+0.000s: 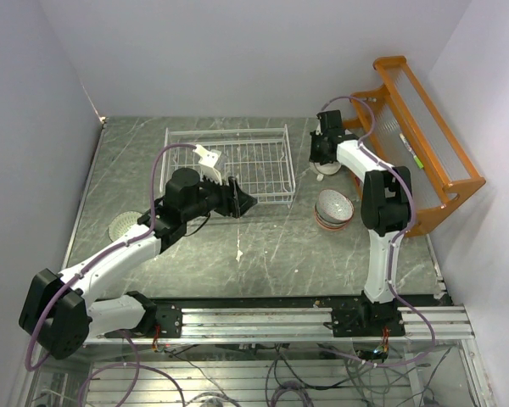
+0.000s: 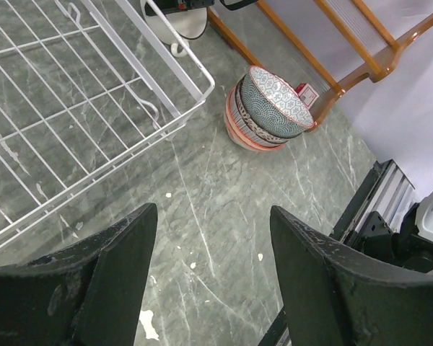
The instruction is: Unload the bowls from the dish rack
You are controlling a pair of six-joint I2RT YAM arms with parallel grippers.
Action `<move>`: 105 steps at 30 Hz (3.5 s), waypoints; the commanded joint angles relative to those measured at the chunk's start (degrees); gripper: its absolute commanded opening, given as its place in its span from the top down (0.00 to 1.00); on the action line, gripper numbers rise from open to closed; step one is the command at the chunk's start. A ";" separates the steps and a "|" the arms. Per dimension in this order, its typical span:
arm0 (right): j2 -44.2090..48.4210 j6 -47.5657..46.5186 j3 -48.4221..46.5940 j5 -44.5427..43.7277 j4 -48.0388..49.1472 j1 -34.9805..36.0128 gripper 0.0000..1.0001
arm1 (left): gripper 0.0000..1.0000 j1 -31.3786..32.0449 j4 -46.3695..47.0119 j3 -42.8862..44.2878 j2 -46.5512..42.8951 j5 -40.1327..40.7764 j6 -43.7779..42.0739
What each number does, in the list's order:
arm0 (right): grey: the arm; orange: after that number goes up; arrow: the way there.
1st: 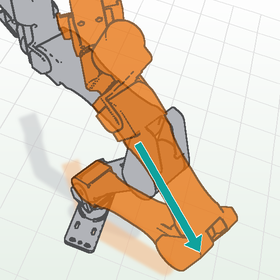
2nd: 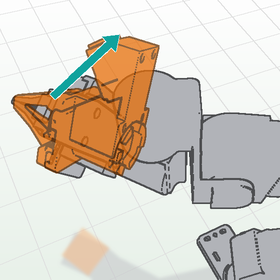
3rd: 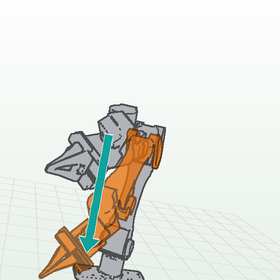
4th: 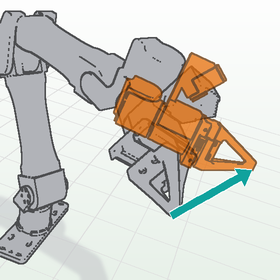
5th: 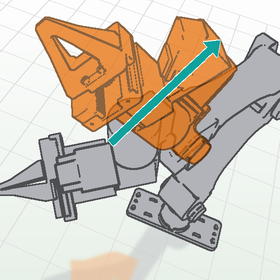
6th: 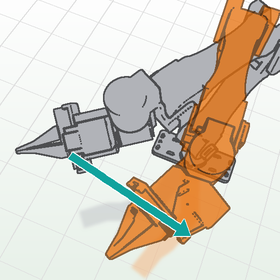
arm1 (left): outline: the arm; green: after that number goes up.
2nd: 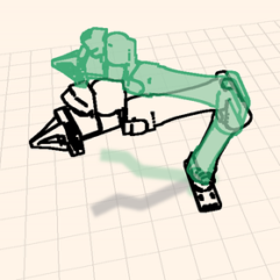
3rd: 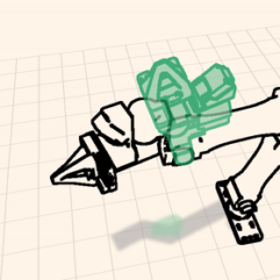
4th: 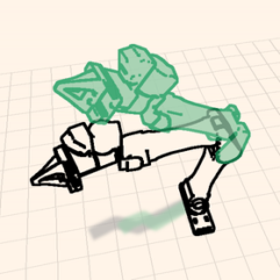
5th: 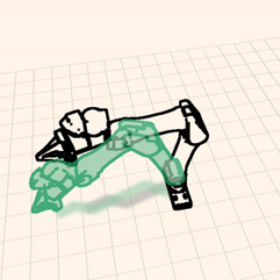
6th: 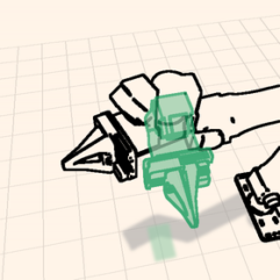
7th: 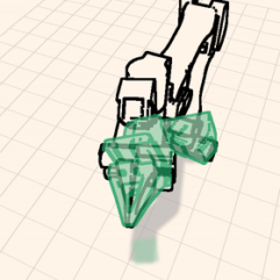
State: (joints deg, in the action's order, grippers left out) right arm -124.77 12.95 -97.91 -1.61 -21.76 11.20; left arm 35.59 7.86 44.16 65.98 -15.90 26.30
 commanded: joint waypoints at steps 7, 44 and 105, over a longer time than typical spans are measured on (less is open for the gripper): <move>-4.59 -0.12 -4.04 0.42 0.15 -0.26 0.88 | 0.27 0.53 -1.59 -0.22 -1.19 1.25 -1.83; 26.02 4.16 19.20 4.34 13.20 -0.33 0.55 | 0.27 0.48 -5.00 -1.38 -3.90 4.81 -1.39; 82.71 6.03 71.51 -6.36 27.42 2.11 0.41 | 0.35 0.62 -20.87 -7.00 -26.27 25.43 2.17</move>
State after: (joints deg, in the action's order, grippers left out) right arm -42.54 19.40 -26.55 -8.34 4.64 13.15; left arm 35.75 -12.71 36.34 40.01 8.82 28.08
